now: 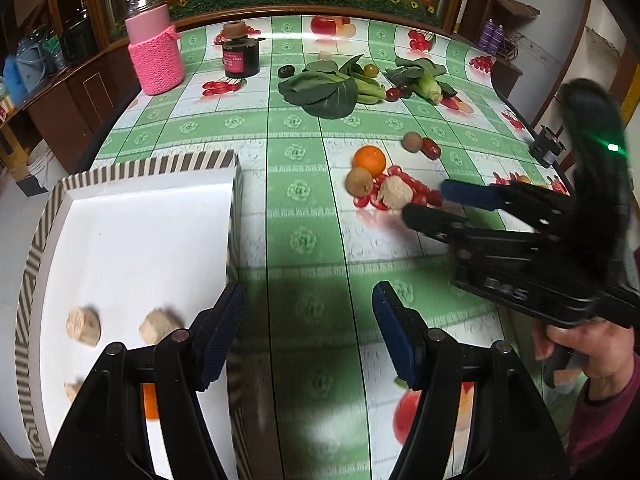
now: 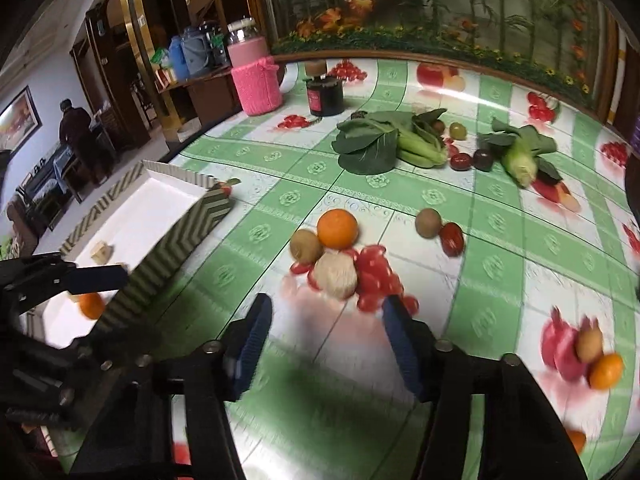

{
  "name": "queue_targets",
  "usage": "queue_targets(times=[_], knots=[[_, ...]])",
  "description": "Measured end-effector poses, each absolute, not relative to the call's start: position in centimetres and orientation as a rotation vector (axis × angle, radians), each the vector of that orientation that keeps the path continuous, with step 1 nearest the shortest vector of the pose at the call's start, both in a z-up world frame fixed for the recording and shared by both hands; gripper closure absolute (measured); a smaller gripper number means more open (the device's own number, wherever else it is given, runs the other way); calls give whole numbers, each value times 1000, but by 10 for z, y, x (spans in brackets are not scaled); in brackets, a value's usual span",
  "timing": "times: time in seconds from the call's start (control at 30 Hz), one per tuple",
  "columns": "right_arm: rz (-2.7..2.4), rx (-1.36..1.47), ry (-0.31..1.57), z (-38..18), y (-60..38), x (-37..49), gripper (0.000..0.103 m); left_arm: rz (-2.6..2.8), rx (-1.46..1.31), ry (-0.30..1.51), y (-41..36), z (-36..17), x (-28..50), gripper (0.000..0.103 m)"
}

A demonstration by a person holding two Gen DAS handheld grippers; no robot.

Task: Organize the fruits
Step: 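Grasp a beige block beside the tomatoes with the right tool while the left tool approaches a kiwi, then close the left tool on the small brown kiwi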

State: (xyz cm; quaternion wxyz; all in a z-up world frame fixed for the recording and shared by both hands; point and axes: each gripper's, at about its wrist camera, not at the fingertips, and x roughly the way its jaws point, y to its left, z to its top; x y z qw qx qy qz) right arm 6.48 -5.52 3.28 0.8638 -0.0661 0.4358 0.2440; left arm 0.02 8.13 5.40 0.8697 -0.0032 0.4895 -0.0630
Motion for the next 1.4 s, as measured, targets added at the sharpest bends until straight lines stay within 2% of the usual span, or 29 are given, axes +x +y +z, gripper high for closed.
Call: queue_targets(times=[0.07, 0.1, 0.17, 0.8, 0.83, 0.9, 0.93, 1.03, 1.07, 1.17, 1.23, 1.27, 1.3, 1.4], knots=[[511, -145, 922, 26, -52, 74, 55, -134, 4, 1027, 80, 54, 9, 38], [519, -152, 930, 22, -49, 79, 65, -136, 9, 1025, 79, 54, 13, 38], [538, -178, 951, 15, -45, 83, 75, -140, 18, 1022, 77, 54, 21, 38], [484, -23, 913, 24, -115, 63, 76, -208, 65, 1066, 34, 25, 94, 38], [491, -21, 910, 25, -114, 63, 76, -209, 69, 1063, 34, 24, 96, 40], [503, -12, 910, 25, -114, 63, 76, -223, 77, 1063, 33, 21, 99, 56], [507, -8, 912, 24, -114, 63, 76, -226, 84, 1070, 32, 19, 101, 71], [509, -10, 916, 22, -114, 64, 76, -219, 111, 1058, 30, 17, 101, 82], [505, -12, 918, 22, -113, 64, 76, -226, 105, 1060, 31, 16, 101, 82], [497, -14, 913, 22, -114, 63, 73, -230, 103, 1060, 33, 16, 99, 82], [506, -11, 890, 25, -114, 61, 58, -231, 99, 1059, 33, 17, 98, 82], [499, -4, 872, 27, -115, 60, 41, -232, 94, 1059, 34, 16, 97, 82], [495, 3, 859, 28, -115, 59, 34, -234, 89, 1060, 35, 17, 97, 82], [511, 8, 871, 28, -114, 62, 35, -239, 85, 1060, 35, 17, 95, 82]])
